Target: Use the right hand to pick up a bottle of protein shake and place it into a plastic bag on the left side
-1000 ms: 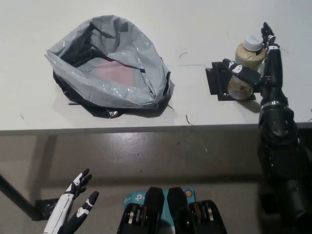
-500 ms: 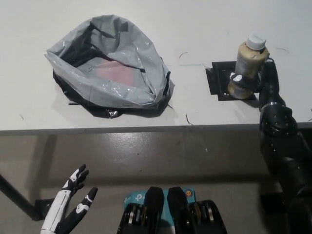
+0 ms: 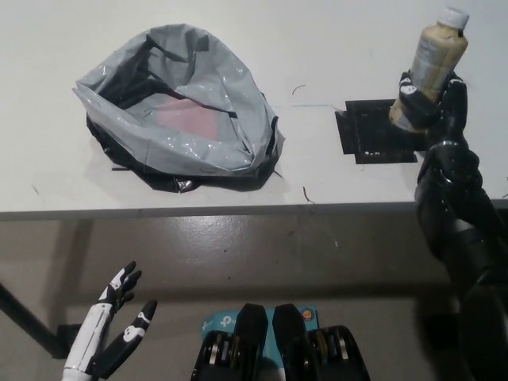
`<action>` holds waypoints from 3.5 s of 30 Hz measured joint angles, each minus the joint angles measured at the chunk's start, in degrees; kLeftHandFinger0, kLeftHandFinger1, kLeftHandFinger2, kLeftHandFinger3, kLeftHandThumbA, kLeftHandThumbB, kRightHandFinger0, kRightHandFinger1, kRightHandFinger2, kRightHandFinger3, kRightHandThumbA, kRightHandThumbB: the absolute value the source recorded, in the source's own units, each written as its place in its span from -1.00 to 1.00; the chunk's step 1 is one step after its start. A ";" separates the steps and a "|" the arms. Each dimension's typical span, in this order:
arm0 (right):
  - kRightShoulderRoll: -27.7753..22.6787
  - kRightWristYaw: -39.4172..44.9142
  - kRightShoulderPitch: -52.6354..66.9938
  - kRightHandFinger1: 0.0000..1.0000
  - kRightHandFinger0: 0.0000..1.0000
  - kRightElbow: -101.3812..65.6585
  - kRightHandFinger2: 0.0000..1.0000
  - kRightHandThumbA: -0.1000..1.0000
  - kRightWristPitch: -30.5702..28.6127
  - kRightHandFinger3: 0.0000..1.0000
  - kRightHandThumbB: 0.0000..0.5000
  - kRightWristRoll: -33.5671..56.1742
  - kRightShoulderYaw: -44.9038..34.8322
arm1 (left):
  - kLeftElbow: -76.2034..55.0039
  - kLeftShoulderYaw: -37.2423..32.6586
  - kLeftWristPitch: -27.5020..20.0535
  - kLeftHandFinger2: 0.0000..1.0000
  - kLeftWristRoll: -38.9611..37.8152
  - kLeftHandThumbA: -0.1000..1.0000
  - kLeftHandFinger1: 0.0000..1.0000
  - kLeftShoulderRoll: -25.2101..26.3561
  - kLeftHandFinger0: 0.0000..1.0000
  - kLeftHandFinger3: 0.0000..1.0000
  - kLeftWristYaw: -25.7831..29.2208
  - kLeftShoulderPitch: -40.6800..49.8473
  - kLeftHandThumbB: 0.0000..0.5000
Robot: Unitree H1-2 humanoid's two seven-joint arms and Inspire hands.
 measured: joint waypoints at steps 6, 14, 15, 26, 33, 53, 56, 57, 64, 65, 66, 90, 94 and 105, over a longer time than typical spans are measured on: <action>0.37 -1.49 0.54 -0.93 -1.00 -5.18 -0.24 -1.00 -0.08 -0.27 -0.37 -0.60 1.80 | -0.12 0.00 0.02 1.00 -0.08 0.49 1.00 -0.02 1.00 1.00 -0.01 0.02 -0.47; 1.11 -2.77 3.58 -0.43 -1.00 -17.88 0.36 -1.00 1.54 0.36 -0.59 -6.00 12.01 | -0.11 -0.04 0.16 1.00 -0.18 0.84 1.00 0.02 1.00 1.00 -0.10 0.13 -0.44; 1.63 -2.52 4.03 -0.39 -1.00 -19.79 0.41 -1.00 1.89 0.45 -0.54 -6.76 13.47 | -0.11 -0.05 0.16 1.00 -0.24 0.89 1.00 0.03 1.00 1.00 -0.13 0.14 -0.39; 8.75 0.01 0.94 -0.47 -1.00 -24.99 0.41 -1.00 5.98 0.64 -0.51 -17.43 31.86 | -0.35 -0.65 0.56 1.00 -1.15 1.00 1.00 0.02 1.00 1.00 -0.50 -0.38 -0.35; 11.83 -0.70 -9.41 -0.26 -1.00 -9.18 0.60 -1.00 5.92 0.82 -0.51 -23.41 38.57 | -0.75 -0.83 0.91 1.00 -1.24 0.97 1.00 0.15 1.00 1.00 -0.91 -0.68 -0.39; 14.94 2.01 -16.80 1.00 1.00 10.01 1.00 0.35 7.18 1.00 1.00 -28.80 43.87 | -2.65 -3.38 1.79 1.00 0.44 0.92 1.00 0.54 1.00 1.00 -1.35 -2.55 -0.27; 14.87 5.86 -16.64 1.00 1.00 10.84 1.00 0.55 8.26 1.00 1.00 -28.89 44.04 | -2.60 -3.41 1.79 1.00 0.53 0.94 1.00 0.54 1.00 1.00 -1.34 -2.55 -0.29; 14.84 7.12 -16.58 1.00 1.00 10.90 1.00 0.55 8.60 1.00 1.00 -28.90 44.04 | -2.60 -3.41 1.79 1.00 0.62 0.94 1.00 0.54 1.00 1.00 -1.34 -2.55 -0.29; 14.43 15.43 -16.80 1.00 1.00 10.88 1.00 0.63 10.81 1.00 1.00 -28.75 43.63 | -2.60 -3.62 1.77 1.00 1.08 0.94 1.00 0.93 1.00 1.00 -1.35 -2.56 -0.25; 14.37 16.36 -16.90 1.00 1.00 10.78 1.00 0.67 11.12 1.00 1.00 -28.65 43.38 | -2.60 -3.70 1.78 1.00 1.16 0.94 1.00 1.04 1.00 1.00 -1.35 -2.57 -0.21; 14.29 17.69 -17.13 1.00 1.00 10.54 1.00 0.68 11.48 1.00 1.00 -28.45 42.96 | -2.60 -3.77 1.78 1.00 1.23 0.94 1.00 1.12 1.00 1.00 -1.35 -2.57 -0.20; 4.97 25.12 -13.35 1.00 1.00 -29.68 1.00 0.95 15.51 1.00 0.73 -19.89 24.56 | -0.74 -3.93 1.82 1.00 1.28 0.89 1.00 1.06 1.00 1.00 -1.31 -3.40 -0.52; 3.29 25.32 -9.19 1.00 1.00 -35.51 1.00 0.98 16.39 1.00 0.79 -19.23 23.28 | -0.36 -3.82 1.84 1.00 1.24 0.92 1.00 1.06 1.00 1.00 -1.31 -3.89 -0.51; -1.73 25.32 18.04 1.00 1.00 -55.27 1.00 0.91 17.26 1.00 0.54 -17.04 19.68 | 1.43 -3.58 1.92 1.00 1.16 0.98 1.00 1.06 1.00 1.00 -1.31 -6.65 -0.38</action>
